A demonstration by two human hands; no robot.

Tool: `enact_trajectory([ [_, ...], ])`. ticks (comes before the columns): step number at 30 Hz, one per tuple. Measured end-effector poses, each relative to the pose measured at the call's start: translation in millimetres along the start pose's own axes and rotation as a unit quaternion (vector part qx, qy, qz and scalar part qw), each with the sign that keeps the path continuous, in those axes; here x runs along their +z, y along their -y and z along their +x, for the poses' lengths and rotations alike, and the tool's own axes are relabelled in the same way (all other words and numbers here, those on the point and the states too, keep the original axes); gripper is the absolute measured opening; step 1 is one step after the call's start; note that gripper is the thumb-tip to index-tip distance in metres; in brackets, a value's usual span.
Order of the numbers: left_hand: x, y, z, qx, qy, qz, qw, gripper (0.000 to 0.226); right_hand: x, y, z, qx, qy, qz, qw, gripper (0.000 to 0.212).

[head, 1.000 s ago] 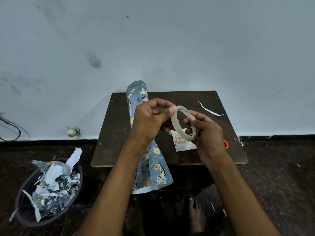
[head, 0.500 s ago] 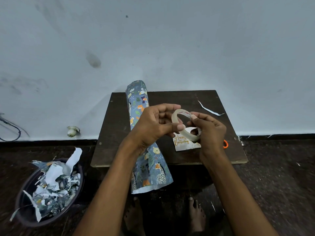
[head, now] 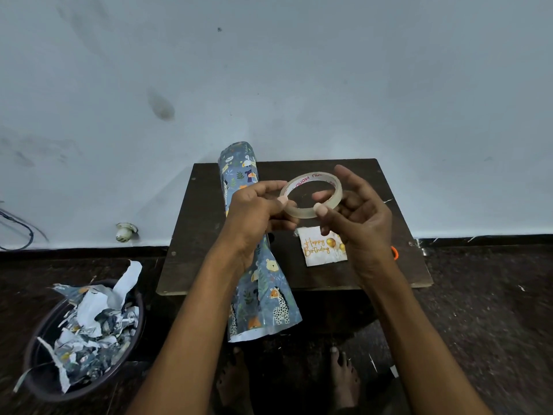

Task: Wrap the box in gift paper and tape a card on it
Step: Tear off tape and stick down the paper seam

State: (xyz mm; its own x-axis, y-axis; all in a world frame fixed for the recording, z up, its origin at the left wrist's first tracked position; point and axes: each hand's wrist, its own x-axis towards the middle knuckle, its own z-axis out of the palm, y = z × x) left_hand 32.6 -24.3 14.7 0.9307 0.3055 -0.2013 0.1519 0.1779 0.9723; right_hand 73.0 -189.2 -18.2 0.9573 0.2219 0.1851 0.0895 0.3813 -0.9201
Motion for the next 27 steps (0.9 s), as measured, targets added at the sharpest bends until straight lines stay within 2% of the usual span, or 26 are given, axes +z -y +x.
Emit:
enact_trajectory([
  [4,6,5,1,0.007,-0.046,0.094,0.994,0.029,1,-1,-1,-0.028,-0.01,-0.067,0.997,0.075],
  [7,12,11,0,0.114,-0.09,0.205,0.968,0.033,3,-4,-2,-0.03,-0.006,-0.117,0.993,0.071],
  [9,16,10,-1,0.162,-0.074,0.211,0.961,0.029,4,-4,-3,-0.023,0.001,-0.139,0.99,0.07],
  [13,17,10,0,0.139,0.017,0.157,0.978,0.034,5,-5,-2,-0.012,0.007,-0.174,0.985,0.074],
  [18,10,15,1,0.141,0.115,0.2,0.963,0.049,2,-7,-1,-0.014,-0.005,-0.178,0.984,0.07],
  [21,10,17,1,0.154,0.121,0.226,0.954,0.054,1,-4,-1,-0.005,0.001,-0.155,0.988,0.058],
  [27,12,17,-1,0.218,0.081,0.256,0.938,0.037,1,-4,-2,0.039,0.037,-0.039,0.998,0.036],
])
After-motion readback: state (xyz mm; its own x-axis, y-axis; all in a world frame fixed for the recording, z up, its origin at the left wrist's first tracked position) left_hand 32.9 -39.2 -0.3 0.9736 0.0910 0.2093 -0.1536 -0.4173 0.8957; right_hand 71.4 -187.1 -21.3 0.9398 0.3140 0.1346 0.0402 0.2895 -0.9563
